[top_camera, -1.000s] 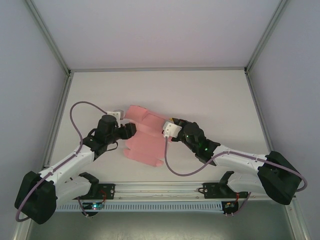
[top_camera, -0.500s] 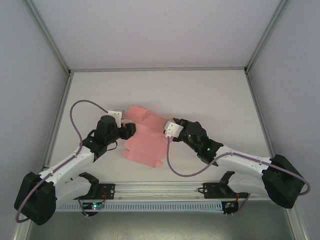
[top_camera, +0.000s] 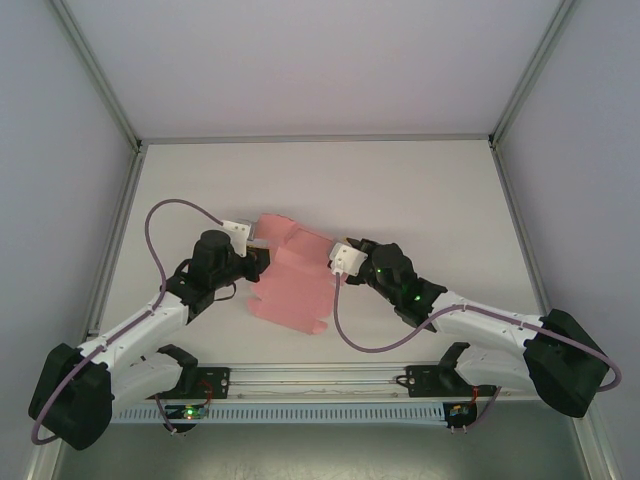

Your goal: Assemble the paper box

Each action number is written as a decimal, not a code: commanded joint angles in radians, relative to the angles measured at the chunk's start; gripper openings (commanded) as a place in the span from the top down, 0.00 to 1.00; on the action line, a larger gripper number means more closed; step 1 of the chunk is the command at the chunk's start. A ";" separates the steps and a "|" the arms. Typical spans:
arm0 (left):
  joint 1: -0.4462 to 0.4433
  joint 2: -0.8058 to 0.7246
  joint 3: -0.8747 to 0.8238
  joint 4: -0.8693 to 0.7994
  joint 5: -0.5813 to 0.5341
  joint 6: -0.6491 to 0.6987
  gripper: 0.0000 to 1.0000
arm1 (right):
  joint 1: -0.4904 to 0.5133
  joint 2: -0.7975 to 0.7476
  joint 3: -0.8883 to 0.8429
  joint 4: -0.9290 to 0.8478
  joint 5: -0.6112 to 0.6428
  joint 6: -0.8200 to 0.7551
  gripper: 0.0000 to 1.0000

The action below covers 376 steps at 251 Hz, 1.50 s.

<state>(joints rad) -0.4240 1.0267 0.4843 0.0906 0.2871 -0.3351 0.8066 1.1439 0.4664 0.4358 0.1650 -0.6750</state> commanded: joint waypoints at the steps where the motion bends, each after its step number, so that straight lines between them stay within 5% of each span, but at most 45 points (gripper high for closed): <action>1: -0.027 0.018 0.006 0.027 -0.007 0.027 0.92 | -0.005 -0.008 0.007 0.008 -0.042 0.035 1.00; 24: -0.067 0.032 0.018 0.037 -0.065 0.021 1.00 | -0.002 -0.007 0.015 -0.003 -0.055 0.040 1.00; 77: -0.260 0.093 0.099 -0.006 -0.388 -0.018 1.00 | 0.061 0.016 0.041 -0.029 0.044 0.016 1.00; 146: -0.458 0.397 0.373 -0.255 -0.814 -0.066 1.00 | 0.096 0.047 0.069 -0.047 0.095 -0.017 1.00; 185: -0.514 0.518 0.475 -0.275 -0.784 -0.065 1.00 | 0.099 0.056 0.072 -0.050 0.100 -0.019 1.00; 259: -0.515 0.496 0.427 -0.177 -0.722 -0.113 1.00 | 0.097 0.048 0.056 -0.049 0.112 -0.022 1.00; 302: -0.504 0.415 0.363 -0.210 -0.702 -0.156 0.77 | 0.094 0.081 0.061 -0.050 0.156 -0.064 1.00; 319: -0.497 0.360 0.324 -0.209 -0.703 -0.163 0.54 | 0.092 0.111 0.077 -0.051 0.195 -0.089 1.00; 356: -0.486 0.235 0.286 -0.339 -0.771 -0.205 0.21 | 0.089 0.182 0.152 -0.099 0.242 -0.157 1.00; 368: -0.484 0.192 0.277 -0.384 -0.796 -0.225 0.01 | 0.090 0.206 0.172 -0.096 0.261 -0.184 1.00; 376: -0.482 0.161 0.267 -0.403 -0.809 -0.239 0.00 | 0.089 0.220 0.185 -0.088 0.273 -0.205 1.00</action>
<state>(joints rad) -0.9096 1.2819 0.7803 -0.2150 -0.4461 -0.4999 0.8883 1.3197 0.5808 0.3374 0.3756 -0.7959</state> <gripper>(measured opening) 0.900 0.050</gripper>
